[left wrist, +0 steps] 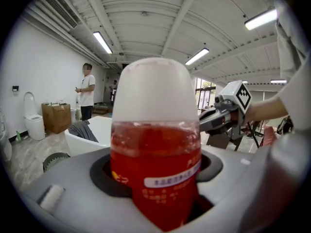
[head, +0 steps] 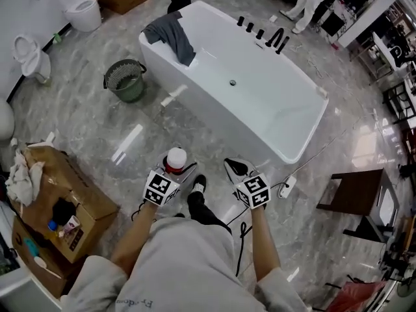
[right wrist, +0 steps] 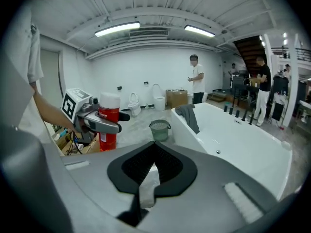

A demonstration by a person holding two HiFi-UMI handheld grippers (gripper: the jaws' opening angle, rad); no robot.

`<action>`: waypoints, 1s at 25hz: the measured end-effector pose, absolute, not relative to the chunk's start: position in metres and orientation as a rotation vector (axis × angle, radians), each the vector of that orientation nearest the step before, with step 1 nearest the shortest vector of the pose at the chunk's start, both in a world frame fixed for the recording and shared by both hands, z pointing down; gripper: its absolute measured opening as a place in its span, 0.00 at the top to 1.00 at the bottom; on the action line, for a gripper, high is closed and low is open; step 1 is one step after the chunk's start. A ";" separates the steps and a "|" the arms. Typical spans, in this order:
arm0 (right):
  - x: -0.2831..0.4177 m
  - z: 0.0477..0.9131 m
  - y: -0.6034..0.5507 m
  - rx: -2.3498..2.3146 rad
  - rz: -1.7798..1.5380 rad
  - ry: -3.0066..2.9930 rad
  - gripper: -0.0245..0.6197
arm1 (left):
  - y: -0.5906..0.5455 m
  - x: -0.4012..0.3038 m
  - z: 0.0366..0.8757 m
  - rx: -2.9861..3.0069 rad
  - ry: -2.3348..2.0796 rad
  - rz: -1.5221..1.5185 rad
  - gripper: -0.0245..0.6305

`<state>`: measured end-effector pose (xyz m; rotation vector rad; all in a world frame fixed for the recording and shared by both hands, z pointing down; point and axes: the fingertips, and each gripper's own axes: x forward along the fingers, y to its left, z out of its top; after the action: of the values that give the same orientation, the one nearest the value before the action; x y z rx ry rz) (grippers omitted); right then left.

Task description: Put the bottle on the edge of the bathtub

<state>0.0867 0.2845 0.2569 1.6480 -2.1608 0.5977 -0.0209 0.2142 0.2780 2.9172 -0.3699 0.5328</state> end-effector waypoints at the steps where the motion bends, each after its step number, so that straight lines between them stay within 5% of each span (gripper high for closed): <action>1: 0.092 0.254 0.276 1.620 0.592 -2.187 0.96 | 0.208 -0.013 0.277 2.920 -0.373 0.541 0.42; 15: 0.144 0.213 0.196 0.860 0.223 -2.328 0.96 | 0.159 0.078 0.270 3.000 -0.214 0.632 0.42; 25: 0.105 0.204 0.162 0.458 -0.048 -2.263 0.95 | 0.151 0.099 0.286 3.027 -0.080 0.619 0.42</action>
<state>0.1052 0.1617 0.2044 0.4583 -2.2634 -0.0479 0.0995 0.1507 0.2863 3.0272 -0.0796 0.6191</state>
